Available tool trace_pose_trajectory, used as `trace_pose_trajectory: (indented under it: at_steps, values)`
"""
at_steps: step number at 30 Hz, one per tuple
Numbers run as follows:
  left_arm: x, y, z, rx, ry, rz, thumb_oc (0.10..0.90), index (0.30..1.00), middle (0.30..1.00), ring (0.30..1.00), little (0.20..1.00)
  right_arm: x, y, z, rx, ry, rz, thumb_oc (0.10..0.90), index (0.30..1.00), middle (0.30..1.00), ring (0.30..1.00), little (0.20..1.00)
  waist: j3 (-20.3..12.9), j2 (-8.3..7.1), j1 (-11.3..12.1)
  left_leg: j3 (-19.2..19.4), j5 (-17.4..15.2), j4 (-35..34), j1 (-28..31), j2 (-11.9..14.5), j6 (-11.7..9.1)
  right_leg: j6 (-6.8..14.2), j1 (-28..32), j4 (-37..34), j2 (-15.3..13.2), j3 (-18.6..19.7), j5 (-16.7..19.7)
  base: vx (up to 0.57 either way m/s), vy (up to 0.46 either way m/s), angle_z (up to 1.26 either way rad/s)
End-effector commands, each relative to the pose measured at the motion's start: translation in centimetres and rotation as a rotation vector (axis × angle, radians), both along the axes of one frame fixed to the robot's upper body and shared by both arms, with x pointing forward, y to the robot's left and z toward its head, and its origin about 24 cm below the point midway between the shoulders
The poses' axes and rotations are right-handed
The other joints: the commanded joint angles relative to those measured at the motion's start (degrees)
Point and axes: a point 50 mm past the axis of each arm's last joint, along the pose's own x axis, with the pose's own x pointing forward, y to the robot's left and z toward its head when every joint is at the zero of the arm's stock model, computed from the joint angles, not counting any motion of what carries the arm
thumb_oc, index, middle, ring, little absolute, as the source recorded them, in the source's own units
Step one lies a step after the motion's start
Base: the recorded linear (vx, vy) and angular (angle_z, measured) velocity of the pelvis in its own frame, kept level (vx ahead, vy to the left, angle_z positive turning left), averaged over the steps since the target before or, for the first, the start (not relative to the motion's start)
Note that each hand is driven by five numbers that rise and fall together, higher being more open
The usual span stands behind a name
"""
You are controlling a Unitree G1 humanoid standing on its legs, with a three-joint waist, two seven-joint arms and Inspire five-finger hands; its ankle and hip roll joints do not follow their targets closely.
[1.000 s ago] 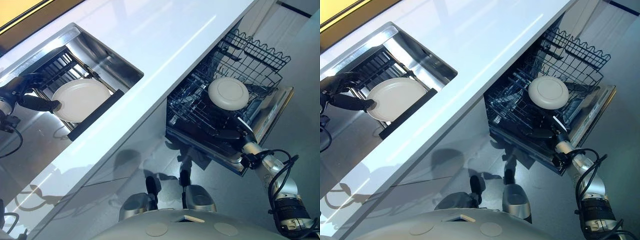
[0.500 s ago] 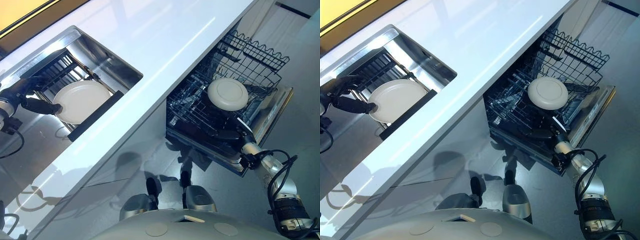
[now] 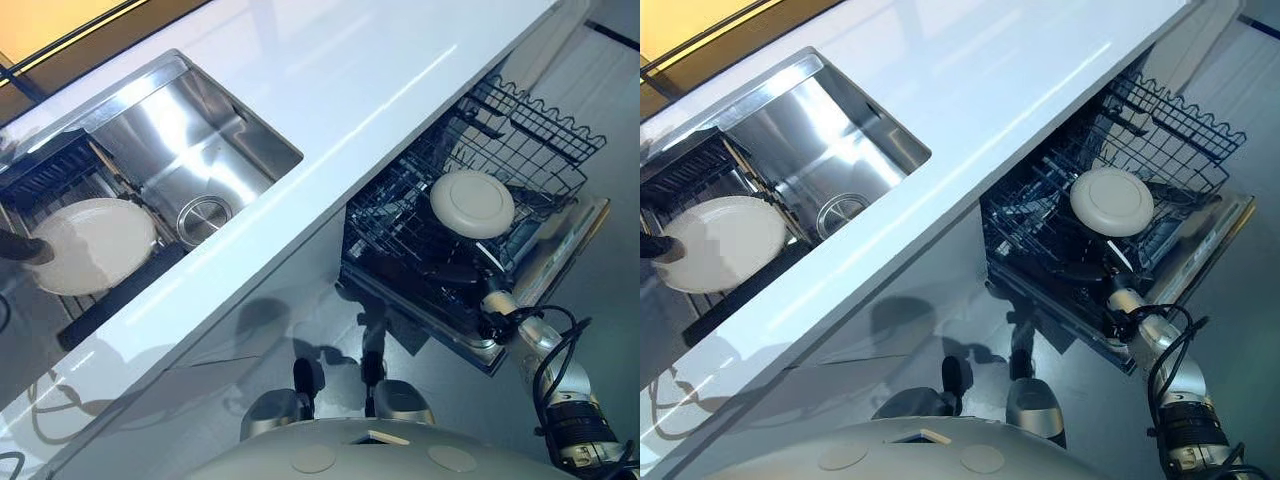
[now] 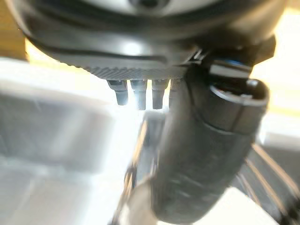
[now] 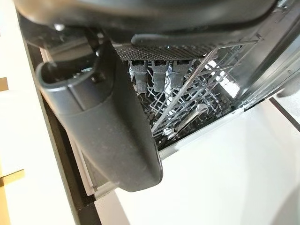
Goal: Pick up plates and place into dishwasher.
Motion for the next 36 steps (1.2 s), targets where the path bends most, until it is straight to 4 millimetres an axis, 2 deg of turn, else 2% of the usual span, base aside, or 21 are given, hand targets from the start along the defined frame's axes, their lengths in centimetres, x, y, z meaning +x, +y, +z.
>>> trace_pose_trajectory:
  at_steps: [1,3,6,9,12,17,26,32,36]
  values:
    - [-1.8,0.8,14.2,0.312,-0.46,0.055,0.8,0.9,0.9,0.9,0.9,1.3,1.4,2.4,0.037,-0.173,0.058,0.8,0.9,0.9,0.9,0.9,-6.28,2.18,0.58,-0.4,-6.13,1.16,-0.84,-4.69,1.86,3.05,-3.31,8.77,2.35,-1.61,-8.84,0.03,-0.054,0.1]
    - [-1.3,0.2,14.7,0.309,-0.513,0.01,0.8,0.9,0.9,0.9,0.9,1.2,1.4,2.3,0.04,-0.167,0.051,0.8,0.9,0.9,0.9,0.9,-6.35,2.15,0.48,-0.34,-6.22,1.06,-0.66,-4.62,1.78,2.97,-3.14,8.56,2.42,-1.6,-8.89,0.02,-0.045,0.09]
    - [0.2,-1.4,14.2,0.23,-0.582,-0.137,0.8,0.9,0.9,0.9,0.9,0.9,1.6,2.0,0.043,-0.159,0.039,0.8,0.9,0.9,0.9,0.9,-6.27,2.1,0.29,-0.24,-6.4,1.07,-0.41,-4.54,1.69,2.9,-3.01,8.52,2.56,-1.46,-9.02,0.01,-0.023,0.03]
    - [2.4,-3.9,12.2,0.075,-0.639,-0.302,0.8,0.9,0.9,0.9,0.9,0.5,1.9,1.4,0.047,-0.146,0.027,0.8,0.9,0.9,0.9,0.9,-6.19,1.91,-0.15,-0.34,-6.39,0.85,-0.1,-4.46,1.63,2.89,-2.85,8.43,2.82,-1.13,-9.15,0.02,-0.033,-0.01]
    - [3.6,-5.4,10.4,-0.019,-0.649,-0.372,0.8,0.9,0.9,0.9,0.9,0.2,2.0,1.0,0.044,-0.138,0.031,0.8,0.9,0.9,0.9,0.9,-6.24,1.71,-0.39,-0.48,-6.27,0.68,0.08,-4.45,1.6,2.89,-2.7,8.35,3.0,-0.9,-9.13,0.0,0.0,0.0]
    - [4.8,-7.0,8.6,-0.107,-0.645,-0.43,0.8,0.9,0.9,0.9,0.9,0.3,2.0,0.8,0.047,-0.14,0.032,0.8,0.9,0.9,0.9,0.9,-6.16,1.59,-0.5,-0.63,-6.16,0.53,0.18,-4.36,1.58,2.92,-2.68,8.52,3.06,-0.83,-9.26,0.01,-0.004,-0.01]
    - [4.7,-7.5,9.6,-0.033,-0.697,-0.446,0.8,0.9,0.9,0.9,0.9,0.2,2.0,0.4,0.037,-0.131,0.041,0.8,0.9,0.9,0.9,0.9,-6.24,1.63,-0.44,-0.36,-6.11,0.61,0.3,-4.24,1.48,2.86,-2.46,8.56,2.97,-0.87,-9.38,0.0,0.0,0.0]
    - [5.5,-7.6,8.4,0.03,-0.513,-0.436,0.8,0.9,0.9,0.9,0.9,0.2,2.0,0.5,0.031,-0.12,0.047,0.8,0.9,0.9,0.9,0.9,-5.75,1.92,-0.68,-0.35,-6.12,0.79,0.29,-4.35,1.62,2.89,-2.57,8.82,2.91,-0.96,-9.37,0.0,0.0,0.0]
    - [5.8,-7.0,6.3,-0.005,-0.307,-0.429,0.8,0.9,0.9,0.9,0.9,0.2,1.8,0.5,0.025,-0.11,0.052,0.8,0.9,0.9,0.9,0.9,-5.18,2.05,-0.92,-0.05,-6.14,0.84,0.27,-4.41,1.78,3.12,-2.71,8.76,2.8,-0.92,-9.09,0.0,0.016,0.0]
